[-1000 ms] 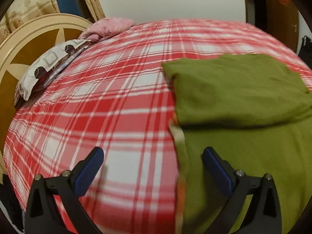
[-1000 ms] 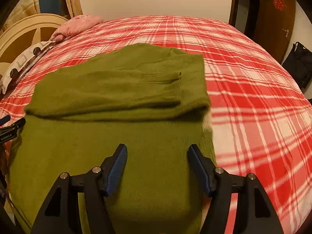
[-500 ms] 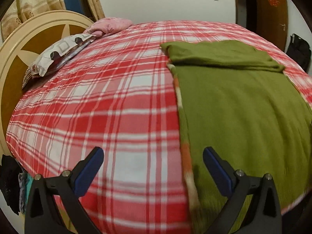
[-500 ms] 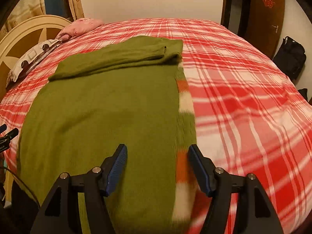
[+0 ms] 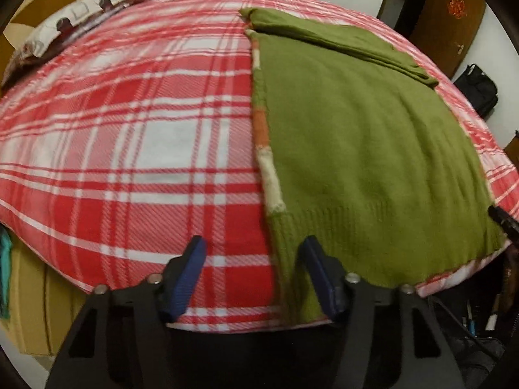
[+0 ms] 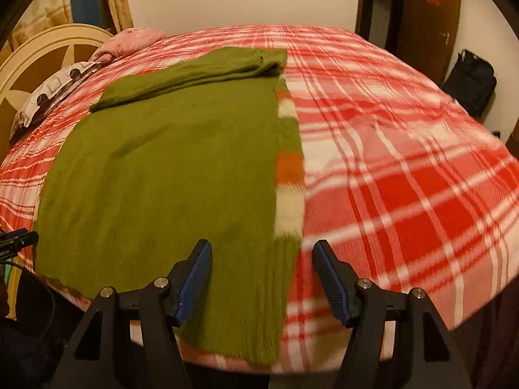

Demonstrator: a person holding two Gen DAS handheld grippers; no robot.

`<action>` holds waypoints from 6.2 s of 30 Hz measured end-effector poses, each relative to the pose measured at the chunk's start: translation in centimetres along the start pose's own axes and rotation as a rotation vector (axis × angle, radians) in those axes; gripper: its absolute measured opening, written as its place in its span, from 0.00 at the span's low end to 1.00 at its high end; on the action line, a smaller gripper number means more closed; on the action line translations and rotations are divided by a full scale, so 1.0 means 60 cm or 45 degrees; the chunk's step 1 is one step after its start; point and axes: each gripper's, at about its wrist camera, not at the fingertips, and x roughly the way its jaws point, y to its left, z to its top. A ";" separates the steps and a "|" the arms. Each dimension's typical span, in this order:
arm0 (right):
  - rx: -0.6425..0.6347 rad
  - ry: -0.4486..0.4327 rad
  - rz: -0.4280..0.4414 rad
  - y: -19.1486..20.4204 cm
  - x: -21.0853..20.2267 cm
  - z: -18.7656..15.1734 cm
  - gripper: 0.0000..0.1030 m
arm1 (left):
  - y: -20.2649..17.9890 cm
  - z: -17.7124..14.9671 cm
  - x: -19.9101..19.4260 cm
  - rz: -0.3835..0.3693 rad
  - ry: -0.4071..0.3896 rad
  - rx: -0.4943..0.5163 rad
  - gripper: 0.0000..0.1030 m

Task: Fold small clothes

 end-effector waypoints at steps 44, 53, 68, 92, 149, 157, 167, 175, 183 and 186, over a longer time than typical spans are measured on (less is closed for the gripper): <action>0.259 -0.175 0.418 -0.054 -0.088 -0.039 0.05 | -0.023 -0.007 -0.074 -0.445 -0.256 0.017 0.07; 0.401 -0.249 0.579 -0.084 -0.097 0.018 0.05 | -0.017 0.042 -0.093 -0.488 -0.354 0.014 0.07; 0.401 -0.367 0.666 -0.086 -0.084 0.210 0.05 | 0.005 0.183 -0.103 -0.579 -0.488 -0.067 0.07; 0.417 -0.290 0.582 -0.083 0.136 0.534 0.05 | 0.017 0.490 0.052 -0.575 -0.452 -0.174 0.06; -0.184 -0.044 0.479 0.178 0.209 0.433 0.20 | -0.015 0.307 0.134 0.200 -0.290 0.033 0.83; -0.349 0.153 0.528 0.292 0.283 0.345 0.21 | -0.012 0.278 0.128 0.158 -0.272 0.051 0.87; -0.415 0.090 0.558 0.317 0.227 0.387 0.31 | 0.000 0.262 0.111 0.097 -0.261 -0.014 0.87; -0.445 0.109 0.471 0.397 0.302 0.397 0.50 | 0.005 0.258 0.112 0.105 -0.241 0.010 0.88; -0.475 0.116 0.479 0.385 0.292 0.356 0.50 | 0.007 0.251 0.109 0.111 -0.232 0.023 0.89; -0.487 0.074 0.466 0.381 0.285 0.338 0.50 | 0.010 0.245 0.104 0.112 -0.227 0.016 0.89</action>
